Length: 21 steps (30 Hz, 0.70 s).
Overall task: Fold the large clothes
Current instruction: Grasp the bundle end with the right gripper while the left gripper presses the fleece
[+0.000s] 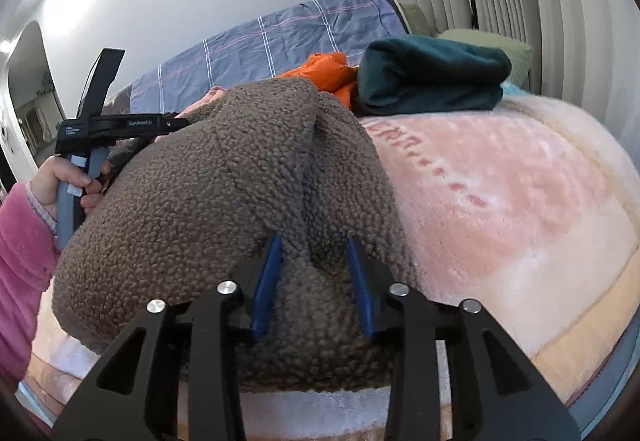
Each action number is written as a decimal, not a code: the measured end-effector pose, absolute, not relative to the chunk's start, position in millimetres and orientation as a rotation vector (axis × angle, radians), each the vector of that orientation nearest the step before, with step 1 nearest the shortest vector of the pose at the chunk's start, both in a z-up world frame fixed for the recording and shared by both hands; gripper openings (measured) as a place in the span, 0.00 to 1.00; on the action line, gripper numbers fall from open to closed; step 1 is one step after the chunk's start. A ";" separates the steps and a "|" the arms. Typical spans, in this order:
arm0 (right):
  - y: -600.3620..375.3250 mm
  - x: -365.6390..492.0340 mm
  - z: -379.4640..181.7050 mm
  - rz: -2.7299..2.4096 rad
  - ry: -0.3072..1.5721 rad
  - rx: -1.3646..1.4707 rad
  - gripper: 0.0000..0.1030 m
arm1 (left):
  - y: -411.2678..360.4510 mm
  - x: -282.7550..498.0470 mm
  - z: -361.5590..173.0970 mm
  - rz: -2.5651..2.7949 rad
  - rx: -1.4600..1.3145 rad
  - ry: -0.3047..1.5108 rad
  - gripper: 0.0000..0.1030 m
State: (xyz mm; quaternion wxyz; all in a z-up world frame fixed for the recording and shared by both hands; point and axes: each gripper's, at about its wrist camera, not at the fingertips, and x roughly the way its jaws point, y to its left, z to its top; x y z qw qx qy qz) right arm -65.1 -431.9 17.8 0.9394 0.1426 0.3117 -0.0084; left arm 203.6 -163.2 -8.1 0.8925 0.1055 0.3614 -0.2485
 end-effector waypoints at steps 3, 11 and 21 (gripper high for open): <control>-429.0 -63.0 20.3 -0.019 0.636 0.293 0.34 | -163.6 227.3 -26.2 -0.517 0.178 0.819 0.49; -428.6 -65.3 20.4 -0.024 0.632 0.294 0.35 | -189.4 210.3 -27.2 -0.457 0.348 0.794 0.49; -449.1 -80.0 31.0 0.025 0.617 0.434 0.50 | -256.8 88.7 19.4 -0.867 0.451 0.735 0.58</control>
